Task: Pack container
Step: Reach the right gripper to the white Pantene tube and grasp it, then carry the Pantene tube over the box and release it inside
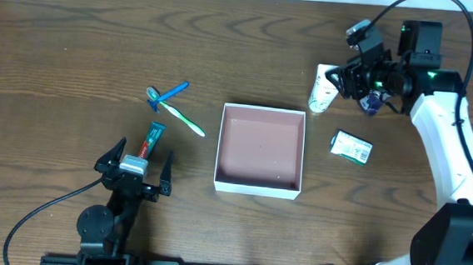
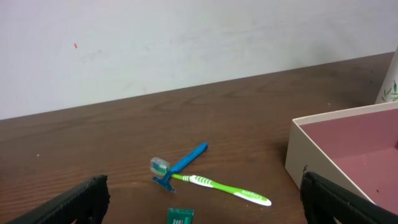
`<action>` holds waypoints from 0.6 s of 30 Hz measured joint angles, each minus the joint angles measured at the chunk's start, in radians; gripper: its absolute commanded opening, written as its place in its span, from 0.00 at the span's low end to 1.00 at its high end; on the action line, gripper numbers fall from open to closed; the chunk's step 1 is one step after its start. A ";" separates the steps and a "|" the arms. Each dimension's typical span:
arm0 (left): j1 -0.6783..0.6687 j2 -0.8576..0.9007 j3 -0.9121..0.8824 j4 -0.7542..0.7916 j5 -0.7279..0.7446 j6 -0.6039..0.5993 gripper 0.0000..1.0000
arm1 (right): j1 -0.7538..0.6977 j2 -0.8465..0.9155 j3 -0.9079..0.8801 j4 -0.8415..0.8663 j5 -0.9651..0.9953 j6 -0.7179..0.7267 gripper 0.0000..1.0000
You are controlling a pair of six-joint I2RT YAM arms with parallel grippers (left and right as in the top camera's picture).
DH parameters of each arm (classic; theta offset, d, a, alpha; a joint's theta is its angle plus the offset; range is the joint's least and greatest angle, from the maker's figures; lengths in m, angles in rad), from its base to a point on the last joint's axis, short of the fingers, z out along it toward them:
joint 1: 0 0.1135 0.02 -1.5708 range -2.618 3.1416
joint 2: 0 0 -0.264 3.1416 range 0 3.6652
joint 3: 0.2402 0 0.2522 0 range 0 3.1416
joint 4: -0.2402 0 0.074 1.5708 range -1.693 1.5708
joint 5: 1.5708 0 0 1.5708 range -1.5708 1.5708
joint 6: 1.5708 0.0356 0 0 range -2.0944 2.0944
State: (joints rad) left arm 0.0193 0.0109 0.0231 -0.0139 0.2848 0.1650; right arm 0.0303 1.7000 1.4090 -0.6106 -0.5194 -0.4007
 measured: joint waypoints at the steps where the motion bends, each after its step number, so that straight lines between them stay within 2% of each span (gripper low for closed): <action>1: 0.000 0.000 0.000 0.000 0.000 0.000 0.98 | 0.007 0.000 0.000 0.007 0.000 0.001 0.49; 6: 0.000 0.000 0.000 0.000 0.000 0.000 0.98 | 0.030 0.002 0.000 0.016 -0.001 -0.010 0.15; 8: 0.000 0.000 0.000 0.000 0.000 0.000 0.98 | 0.035 0.002 0.000 0.010 0.000 -0.010 0.07; 11: 0.000 0.000 0.000 0.000 0.000 0.000 0.98 | 0.036 0.003 0.000 0.001 0.002 0.000 0.02; 18: 0.000 0.000 0.000 0.000 0.000 0.000 0.98 | 0.037 0.003 0.006 -0.008 0.040 0.042 0.01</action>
State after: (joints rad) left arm 0.0189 0.0109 0.0231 -0.0139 0.2852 0.1650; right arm 0.0677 1.7031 1.4147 -0.6189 -0.4793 -0.3584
